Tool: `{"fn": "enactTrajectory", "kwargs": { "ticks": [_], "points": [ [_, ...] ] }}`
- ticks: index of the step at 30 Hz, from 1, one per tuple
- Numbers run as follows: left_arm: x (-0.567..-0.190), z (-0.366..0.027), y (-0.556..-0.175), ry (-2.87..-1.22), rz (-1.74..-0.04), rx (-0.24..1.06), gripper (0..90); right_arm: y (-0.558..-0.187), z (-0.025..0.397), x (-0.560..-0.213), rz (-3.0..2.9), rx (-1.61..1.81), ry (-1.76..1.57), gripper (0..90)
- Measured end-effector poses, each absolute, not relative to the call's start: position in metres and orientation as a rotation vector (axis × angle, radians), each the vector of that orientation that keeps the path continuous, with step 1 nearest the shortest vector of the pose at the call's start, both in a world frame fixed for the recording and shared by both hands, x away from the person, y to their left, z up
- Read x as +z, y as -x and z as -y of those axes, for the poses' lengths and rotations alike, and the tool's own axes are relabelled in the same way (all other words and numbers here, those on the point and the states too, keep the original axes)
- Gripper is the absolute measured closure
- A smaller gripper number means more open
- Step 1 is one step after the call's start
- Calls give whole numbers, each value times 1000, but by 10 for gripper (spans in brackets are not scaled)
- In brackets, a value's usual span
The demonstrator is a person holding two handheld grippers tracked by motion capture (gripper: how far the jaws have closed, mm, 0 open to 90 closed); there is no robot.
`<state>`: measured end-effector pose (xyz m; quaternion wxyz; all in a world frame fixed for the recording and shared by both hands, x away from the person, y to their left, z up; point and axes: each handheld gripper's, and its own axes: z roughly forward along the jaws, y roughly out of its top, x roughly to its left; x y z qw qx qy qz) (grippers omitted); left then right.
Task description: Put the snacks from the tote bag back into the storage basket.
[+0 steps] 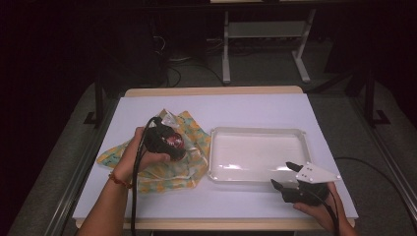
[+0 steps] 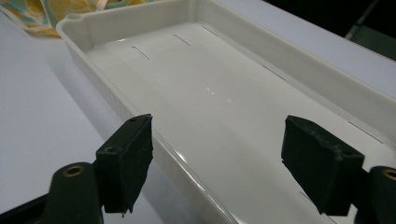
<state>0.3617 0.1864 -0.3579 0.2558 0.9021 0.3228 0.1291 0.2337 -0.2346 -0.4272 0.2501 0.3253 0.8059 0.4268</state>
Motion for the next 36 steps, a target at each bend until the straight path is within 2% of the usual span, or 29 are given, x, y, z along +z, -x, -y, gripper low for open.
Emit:
{"fn": "enactTrajectory", "kwargs": {
  "ticks": [36],
  "points": [
    [-339,-140,-374,-2478,-857,318,253,-234,234,-429,-2200,1149,-903,243]
  ]
}}
